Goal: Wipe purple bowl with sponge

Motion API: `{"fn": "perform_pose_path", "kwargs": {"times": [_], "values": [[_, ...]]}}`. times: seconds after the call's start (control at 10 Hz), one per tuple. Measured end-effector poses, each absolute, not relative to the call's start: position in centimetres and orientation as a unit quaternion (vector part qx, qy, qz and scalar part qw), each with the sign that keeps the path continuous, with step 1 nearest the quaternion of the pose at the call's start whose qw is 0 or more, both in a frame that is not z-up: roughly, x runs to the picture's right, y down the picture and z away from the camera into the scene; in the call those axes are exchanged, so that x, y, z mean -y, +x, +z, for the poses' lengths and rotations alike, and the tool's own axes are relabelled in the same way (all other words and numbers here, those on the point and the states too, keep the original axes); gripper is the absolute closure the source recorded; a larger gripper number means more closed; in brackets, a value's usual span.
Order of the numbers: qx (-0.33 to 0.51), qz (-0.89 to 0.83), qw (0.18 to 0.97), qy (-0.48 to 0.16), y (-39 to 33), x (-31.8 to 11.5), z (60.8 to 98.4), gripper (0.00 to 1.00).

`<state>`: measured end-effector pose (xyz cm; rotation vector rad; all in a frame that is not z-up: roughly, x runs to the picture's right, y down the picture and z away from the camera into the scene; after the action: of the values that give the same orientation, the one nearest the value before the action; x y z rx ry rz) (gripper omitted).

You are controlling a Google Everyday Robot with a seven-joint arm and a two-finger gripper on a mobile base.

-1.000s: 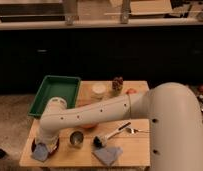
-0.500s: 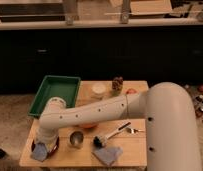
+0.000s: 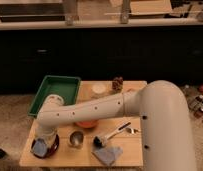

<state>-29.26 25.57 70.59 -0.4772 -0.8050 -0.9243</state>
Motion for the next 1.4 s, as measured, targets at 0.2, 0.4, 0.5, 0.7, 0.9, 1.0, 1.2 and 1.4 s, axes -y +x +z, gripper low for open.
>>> {"fn": "perform_pose_path", "kwargs": {"times": [0.2,0.4,0.5,0.7,0.9,1.0,1.2,1.4], "values": [[0.379,-0.435,0.787,-0.219,-30.4,-25.5,70.7,1.00],[0.394,-0.450,0.771,-0.217,-32.3,-26.2,69.7,1.00],[0.400,-0.453,0.767,-0.216,-32.5,-26.4,69.2,1.00],[0.409,-0.462,0.756,-0.219,-32.3,-27.4,68.1,1.00],[0.406,-0.463,0.755,-0.226,-30.8,-28.1,67.7,1.00],[0.402,-0.460,0.757,-0.231,-29.4,-28.4,67.7,1.00],[0.391,-0.451,0.766,-0.238,-27.8,-28.6,68.0,1.00],[0.377,-0.444,0.777,-0.239,-26.8,-27.9,68.8,1.00]]}}
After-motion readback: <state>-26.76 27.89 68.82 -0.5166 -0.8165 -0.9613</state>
